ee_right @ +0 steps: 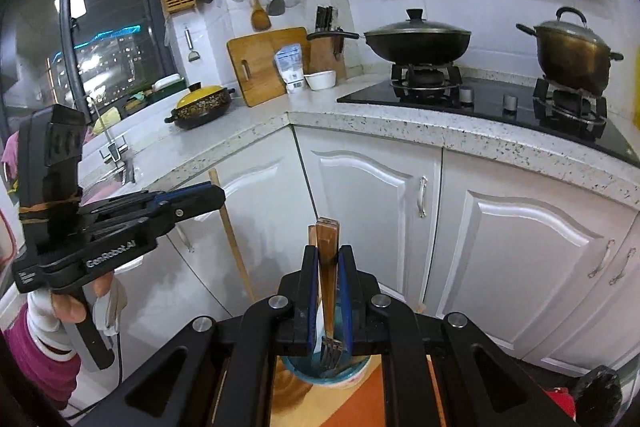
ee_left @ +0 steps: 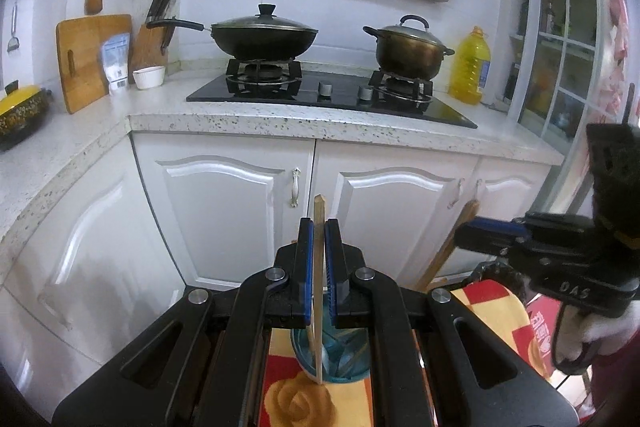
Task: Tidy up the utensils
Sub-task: 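Drop the chopstick into the holder with the left tool while the right tool drops the fork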
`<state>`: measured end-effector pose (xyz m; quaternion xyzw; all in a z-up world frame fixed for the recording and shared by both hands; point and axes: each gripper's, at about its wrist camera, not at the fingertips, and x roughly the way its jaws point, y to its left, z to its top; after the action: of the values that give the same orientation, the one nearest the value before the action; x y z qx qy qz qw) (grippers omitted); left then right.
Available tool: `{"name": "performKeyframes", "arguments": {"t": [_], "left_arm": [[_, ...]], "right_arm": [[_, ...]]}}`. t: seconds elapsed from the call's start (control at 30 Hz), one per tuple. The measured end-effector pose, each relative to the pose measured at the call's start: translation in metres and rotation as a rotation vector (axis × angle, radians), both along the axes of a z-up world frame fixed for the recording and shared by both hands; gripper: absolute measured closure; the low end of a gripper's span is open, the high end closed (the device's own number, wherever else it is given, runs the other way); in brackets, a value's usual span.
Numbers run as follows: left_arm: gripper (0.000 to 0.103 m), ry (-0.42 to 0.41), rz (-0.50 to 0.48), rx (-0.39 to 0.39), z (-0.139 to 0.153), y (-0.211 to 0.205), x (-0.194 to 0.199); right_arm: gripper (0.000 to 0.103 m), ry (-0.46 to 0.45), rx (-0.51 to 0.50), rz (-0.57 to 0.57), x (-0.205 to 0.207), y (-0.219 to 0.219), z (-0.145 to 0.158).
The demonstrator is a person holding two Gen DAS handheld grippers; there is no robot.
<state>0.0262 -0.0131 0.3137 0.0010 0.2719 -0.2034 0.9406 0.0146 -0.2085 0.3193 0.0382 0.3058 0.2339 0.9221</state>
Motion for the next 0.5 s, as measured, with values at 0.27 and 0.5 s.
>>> {"name": "performKeyframes", "arguments": {"t": [0.27,0.5], "left_arm": [[0.099,-0.017,-0.01,0.015,0.01,-0.006,0.015],[0.099,0.037,-0.026,0.029,-0.015,-0.012,0.023]], "right_arm": [[0.094,-0.001,-0.005,-0.046,0.033,0.004,-0.011],[0.094,0.065,-0.009,-0.051,0.057,0.01,-0.042]]}}
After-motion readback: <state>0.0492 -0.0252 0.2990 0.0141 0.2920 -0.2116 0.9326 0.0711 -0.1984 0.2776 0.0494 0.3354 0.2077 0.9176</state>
